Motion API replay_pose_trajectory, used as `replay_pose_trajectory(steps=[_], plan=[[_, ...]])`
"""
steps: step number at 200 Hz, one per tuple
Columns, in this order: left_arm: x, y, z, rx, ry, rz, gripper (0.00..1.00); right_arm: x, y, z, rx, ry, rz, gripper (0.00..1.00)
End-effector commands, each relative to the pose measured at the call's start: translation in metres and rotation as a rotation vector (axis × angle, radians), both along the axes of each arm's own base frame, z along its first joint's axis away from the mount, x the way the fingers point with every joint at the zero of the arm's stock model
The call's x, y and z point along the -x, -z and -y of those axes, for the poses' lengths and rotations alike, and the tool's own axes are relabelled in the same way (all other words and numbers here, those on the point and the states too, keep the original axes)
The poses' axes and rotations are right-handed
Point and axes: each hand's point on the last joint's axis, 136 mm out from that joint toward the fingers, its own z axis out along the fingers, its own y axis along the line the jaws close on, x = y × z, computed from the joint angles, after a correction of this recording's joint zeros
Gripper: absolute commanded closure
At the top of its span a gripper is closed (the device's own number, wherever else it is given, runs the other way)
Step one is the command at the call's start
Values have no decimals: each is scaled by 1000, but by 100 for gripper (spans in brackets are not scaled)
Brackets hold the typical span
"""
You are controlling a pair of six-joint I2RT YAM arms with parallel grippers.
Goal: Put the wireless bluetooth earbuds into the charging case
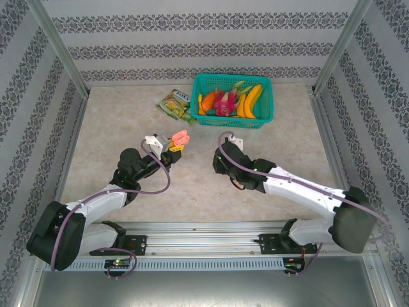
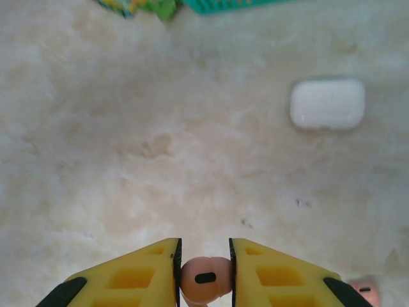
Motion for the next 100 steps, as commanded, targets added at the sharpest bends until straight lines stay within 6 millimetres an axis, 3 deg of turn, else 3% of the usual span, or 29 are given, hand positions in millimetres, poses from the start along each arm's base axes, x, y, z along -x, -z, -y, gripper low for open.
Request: replay_pose_trajectory(steps=[1,63,100], plan=[[10,-20,14,18,79,39,100,-17,-63,-2,-56,-26,163,75],[2,-25,39,40,114,46,100,-31,-169,-24,-279,-129,450,75],[-12,-39,57,60,96,90,100,-28,-203,-41,-389,-216,581,74]])
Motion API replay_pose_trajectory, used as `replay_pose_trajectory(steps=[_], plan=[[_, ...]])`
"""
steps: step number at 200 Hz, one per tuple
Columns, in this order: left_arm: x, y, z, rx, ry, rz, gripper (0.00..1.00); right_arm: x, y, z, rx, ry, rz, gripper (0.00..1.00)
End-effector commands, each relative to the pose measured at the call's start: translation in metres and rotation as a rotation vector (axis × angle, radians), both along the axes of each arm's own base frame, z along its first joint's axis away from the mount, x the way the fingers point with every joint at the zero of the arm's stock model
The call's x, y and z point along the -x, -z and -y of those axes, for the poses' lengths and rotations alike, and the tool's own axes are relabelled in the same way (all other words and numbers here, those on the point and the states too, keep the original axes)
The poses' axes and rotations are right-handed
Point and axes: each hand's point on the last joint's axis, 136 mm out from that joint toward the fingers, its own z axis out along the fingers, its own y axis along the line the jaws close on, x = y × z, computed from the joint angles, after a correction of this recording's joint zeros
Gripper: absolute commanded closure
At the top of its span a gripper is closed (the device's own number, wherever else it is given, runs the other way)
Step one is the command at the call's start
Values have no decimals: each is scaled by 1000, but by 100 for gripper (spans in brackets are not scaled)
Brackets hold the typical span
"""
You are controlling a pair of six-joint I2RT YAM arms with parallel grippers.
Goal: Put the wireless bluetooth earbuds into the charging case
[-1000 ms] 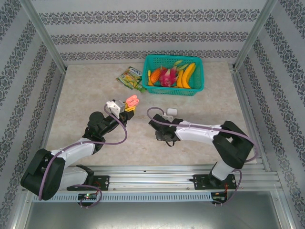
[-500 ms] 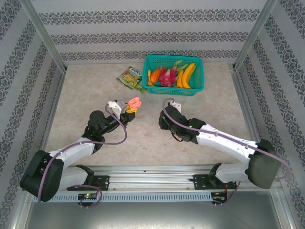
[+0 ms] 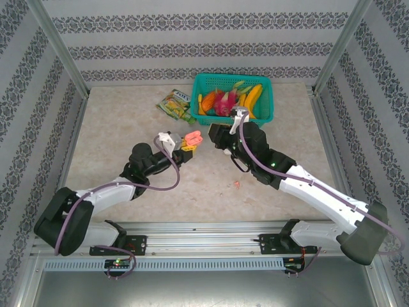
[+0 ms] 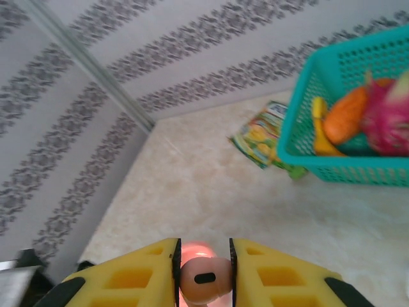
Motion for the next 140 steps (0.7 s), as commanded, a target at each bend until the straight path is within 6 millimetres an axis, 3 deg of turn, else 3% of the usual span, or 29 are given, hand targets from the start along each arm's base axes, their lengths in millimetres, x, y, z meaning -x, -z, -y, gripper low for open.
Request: replay_pose_trajectory(steps=[1,32,68,140], plan=[[-7,-40,14,73,-2,110,100,2,-49,-13,-108,-78,172,75],[-20,-52,28,66,-35,154,100,5,-59,-17,-168,-112,271,74],[-32,-66,38,95,-80,185,100,5,-55,-17,-217,-111,324,74],[-35,-79,47,104,-91,201,100,-1,-44,-7,-238,-60,332,74]])
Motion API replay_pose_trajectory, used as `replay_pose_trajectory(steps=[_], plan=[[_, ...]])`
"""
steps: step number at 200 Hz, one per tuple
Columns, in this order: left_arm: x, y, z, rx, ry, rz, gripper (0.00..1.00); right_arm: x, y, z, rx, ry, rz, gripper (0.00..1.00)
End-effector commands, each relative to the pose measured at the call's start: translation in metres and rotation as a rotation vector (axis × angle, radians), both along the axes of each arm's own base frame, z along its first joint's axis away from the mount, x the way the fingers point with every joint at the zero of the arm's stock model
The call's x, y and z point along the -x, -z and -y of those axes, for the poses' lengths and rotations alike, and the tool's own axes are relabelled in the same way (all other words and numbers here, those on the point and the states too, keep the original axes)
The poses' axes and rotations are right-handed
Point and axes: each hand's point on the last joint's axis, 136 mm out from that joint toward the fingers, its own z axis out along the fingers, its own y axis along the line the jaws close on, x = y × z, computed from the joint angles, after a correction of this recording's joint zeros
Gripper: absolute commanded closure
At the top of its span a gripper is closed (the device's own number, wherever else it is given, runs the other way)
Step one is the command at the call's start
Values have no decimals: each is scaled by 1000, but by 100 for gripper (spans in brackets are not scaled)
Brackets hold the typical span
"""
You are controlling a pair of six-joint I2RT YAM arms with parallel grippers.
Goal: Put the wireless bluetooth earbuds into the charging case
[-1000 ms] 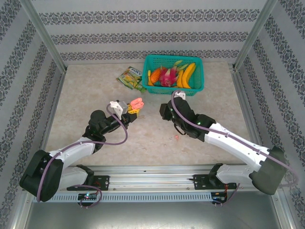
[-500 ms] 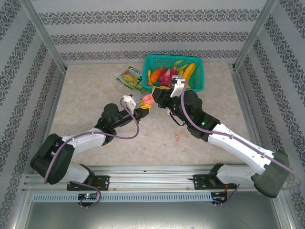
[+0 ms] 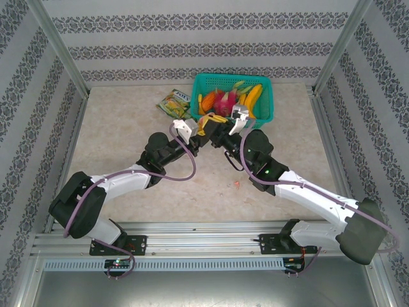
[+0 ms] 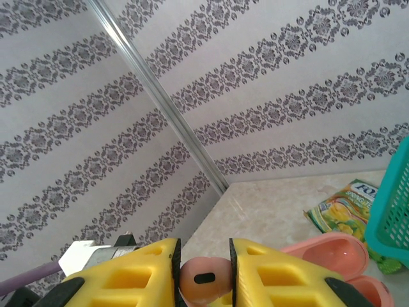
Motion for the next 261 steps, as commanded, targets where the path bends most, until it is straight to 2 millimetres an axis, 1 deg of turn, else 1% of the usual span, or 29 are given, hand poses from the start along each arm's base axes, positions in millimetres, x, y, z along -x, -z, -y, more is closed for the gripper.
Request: replay_pose_trajectory(steps=[1,35,61,123,185,261], plan=[[2,-27,4,41,-7,78,100,-4,-7,10,-41,35,40,74],[3,-31,6,42,-5,78,100,-8,1,16,-58,59,20,74],[3,-32,8,39,-3,74,100,-11,4,19,-73,71,14,74],[3,-27,15,8,-24,67,100,-16,10,19,-85,86,5,74],[3,-34,14,21,-31,66,100,-18,17,21,-67,100,-1,75],[8,-37,20,23,-3,68,100,-24,29,22,-48,114,-23,75]])
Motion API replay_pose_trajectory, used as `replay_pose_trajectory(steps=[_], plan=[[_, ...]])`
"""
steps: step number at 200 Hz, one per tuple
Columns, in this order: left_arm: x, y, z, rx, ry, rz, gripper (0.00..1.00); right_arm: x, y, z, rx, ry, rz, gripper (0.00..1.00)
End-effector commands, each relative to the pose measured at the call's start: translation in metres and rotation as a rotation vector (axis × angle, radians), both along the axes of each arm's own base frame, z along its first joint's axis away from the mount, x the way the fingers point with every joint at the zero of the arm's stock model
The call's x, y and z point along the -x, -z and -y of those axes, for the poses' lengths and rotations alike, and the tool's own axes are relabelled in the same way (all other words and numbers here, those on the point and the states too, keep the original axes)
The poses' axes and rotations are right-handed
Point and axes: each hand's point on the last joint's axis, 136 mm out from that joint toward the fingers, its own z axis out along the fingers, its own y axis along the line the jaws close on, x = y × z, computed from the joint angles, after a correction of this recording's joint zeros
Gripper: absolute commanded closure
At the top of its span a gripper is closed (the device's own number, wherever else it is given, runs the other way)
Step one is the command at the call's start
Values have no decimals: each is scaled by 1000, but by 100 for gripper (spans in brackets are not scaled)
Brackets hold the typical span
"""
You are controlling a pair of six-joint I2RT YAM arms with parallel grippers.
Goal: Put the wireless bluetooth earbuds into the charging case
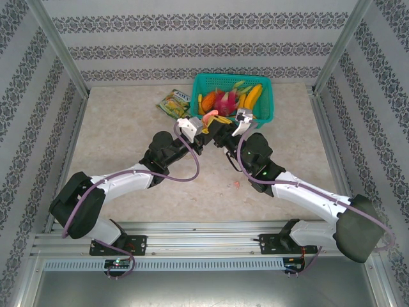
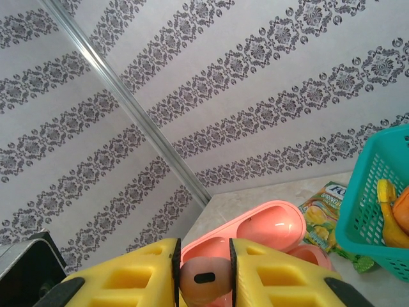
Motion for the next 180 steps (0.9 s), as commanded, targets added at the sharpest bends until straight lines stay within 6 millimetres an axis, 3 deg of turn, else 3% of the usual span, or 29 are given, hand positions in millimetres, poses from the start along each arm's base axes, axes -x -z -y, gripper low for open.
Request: replay_pose_trajectory(steps=[1,82,180], plan=[[9,-28,9,37,32,58,100,-5,3,5,-14,29,1,75],[12,-31,13,34,48,65,100,-10,7,3,-10,28,-9,75],[11,-36,11,42,33,62,100,-4,38,-1,68,-9,-39,75]])
